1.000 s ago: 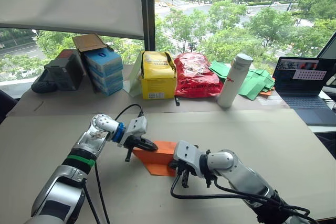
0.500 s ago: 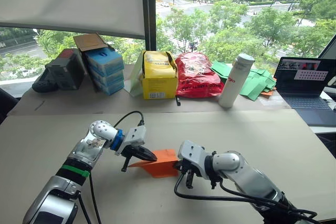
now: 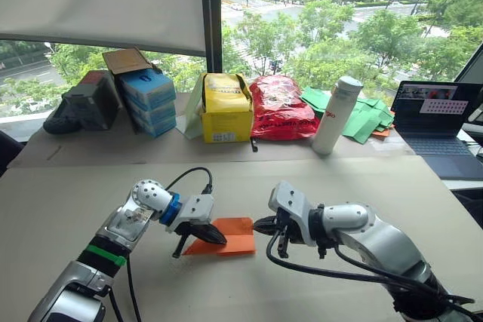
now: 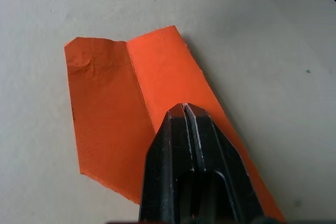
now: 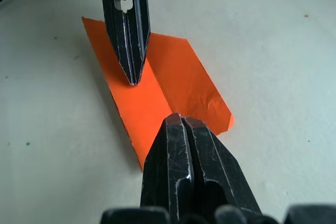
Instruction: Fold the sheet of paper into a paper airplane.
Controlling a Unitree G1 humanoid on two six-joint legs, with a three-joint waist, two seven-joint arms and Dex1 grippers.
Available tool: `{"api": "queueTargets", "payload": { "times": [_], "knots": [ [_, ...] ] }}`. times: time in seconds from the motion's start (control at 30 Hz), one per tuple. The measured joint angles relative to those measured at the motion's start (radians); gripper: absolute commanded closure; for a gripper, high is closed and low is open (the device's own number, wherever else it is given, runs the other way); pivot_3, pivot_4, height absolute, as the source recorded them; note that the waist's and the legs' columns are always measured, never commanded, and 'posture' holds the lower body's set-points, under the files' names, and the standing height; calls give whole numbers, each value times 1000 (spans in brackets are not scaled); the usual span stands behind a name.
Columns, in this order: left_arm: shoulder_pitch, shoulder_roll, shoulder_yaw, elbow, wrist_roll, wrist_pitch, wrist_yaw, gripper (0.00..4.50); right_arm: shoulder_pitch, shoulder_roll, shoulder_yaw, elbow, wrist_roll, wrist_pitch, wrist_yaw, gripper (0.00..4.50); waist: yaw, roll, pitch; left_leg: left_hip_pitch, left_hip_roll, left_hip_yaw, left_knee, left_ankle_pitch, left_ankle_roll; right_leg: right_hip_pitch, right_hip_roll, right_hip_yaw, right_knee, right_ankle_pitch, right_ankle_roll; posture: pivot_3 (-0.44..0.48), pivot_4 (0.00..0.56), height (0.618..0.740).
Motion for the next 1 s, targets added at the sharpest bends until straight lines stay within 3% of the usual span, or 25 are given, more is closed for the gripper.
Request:
{"api": "queueTargets", "payload": {
  "times": [0.3,0.5,1.0],
  "knots": [
    [42,21,1,-75,-10,13,7,4471,22,5,124,102,-59,-111,-4,4500,0,0,0,-1,0,0,0,0,-1,0,0,0,0,0,1,0,150,740],
    [116,48,10,-199,-67,120,31,4471,33,11,131,131,-70,-163,-13,4500,-1,0,0,1,0,0,0,0,0,1,0,0,0,0,1,0,150,740],
    [281,54,157,-413,-168,402,314,4471,40,12,130,128,-71,-163,-21,4500,0,0,0,2,1,0,0,1,-1,1,-1,1,1,0,0,0,150,740]
  ]
}}
